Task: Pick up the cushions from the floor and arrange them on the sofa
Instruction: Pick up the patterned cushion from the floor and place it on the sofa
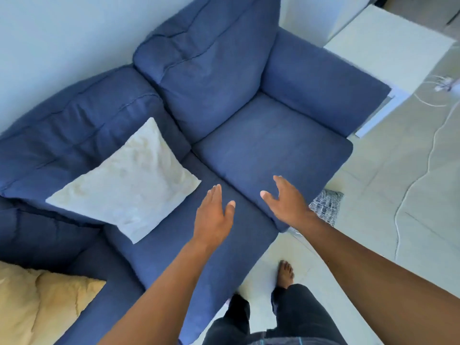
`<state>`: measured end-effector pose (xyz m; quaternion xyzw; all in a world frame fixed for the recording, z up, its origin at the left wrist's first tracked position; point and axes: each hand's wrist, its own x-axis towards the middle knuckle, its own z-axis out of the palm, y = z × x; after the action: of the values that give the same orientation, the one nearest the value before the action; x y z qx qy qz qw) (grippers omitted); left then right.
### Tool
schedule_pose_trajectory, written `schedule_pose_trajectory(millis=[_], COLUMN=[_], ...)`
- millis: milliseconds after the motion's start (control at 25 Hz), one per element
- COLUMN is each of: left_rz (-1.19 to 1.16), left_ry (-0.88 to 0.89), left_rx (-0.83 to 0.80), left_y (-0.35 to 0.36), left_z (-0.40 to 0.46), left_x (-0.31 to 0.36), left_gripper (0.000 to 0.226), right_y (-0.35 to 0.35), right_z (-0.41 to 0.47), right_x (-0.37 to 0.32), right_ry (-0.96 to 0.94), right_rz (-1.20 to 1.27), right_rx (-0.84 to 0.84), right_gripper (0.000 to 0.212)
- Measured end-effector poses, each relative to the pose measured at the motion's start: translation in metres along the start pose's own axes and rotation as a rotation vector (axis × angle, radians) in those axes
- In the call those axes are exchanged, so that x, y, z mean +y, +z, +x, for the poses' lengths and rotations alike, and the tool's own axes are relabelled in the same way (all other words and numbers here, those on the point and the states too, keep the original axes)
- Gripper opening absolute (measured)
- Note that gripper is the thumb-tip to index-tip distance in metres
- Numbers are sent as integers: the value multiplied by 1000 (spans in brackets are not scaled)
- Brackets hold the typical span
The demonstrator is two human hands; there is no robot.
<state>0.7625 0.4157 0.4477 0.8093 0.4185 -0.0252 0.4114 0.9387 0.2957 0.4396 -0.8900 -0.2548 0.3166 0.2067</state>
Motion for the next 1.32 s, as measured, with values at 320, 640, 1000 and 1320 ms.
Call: schedule_pose_trajectory(millis=[320, 640, 1000, 1320], left_rz=[263, 431, 466, 526], left_ry=[256, 264, 144, -135], left_rx=[-214, -415, -580, -567], left_y=[136, 250, 327, 460], left_z=[19, 25, 120, 219], left_x=[153, 240, 259, 195], left_gripper=[69, 73, 71, 61], right_y=[-111, -173, -162, -79], right_z=[-54, -64, 13, 152], right_x=[176, 323, 380, 487], right_ry=[171, 382, 526, 637], right_rz=[76, 248, 426, 520], right_rx=[185, 177, 100, 6], right_gripper=[77, 81, 82, 72])
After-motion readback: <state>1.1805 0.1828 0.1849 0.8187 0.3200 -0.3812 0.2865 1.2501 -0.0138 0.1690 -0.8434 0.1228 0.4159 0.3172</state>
